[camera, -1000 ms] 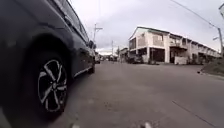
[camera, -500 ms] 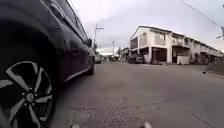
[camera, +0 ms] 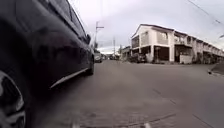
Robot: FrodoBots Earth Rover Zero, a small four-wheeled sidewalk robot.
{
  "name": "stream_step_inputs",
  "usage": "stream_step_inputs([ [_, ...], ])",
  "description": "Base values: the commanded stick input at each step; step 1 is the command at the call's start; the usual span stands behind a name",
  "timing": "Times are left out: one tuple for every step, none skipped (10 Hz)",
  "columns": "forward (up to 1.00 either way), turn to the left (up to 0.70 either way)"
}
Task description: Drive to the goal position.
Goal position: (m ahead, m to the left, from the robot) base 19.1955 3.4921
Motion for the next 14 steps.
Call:
stream_step_inputs([
  [0.7, 0.0],
  [0.7, 0.0],
  [0.7, 0.0],
  [0.7, 0.0],
  [0.7, 0.0],
  [0.7, 0.0],
  [0.7, -0.13],
  [0.7, -0.35],
  [0.7, -0.35],
  [0.7, -0.03],
  [0.7, 0.0],
  [0.7, 0.0],
  [0.7, 0.0],
  [0.7, 0.0],
])
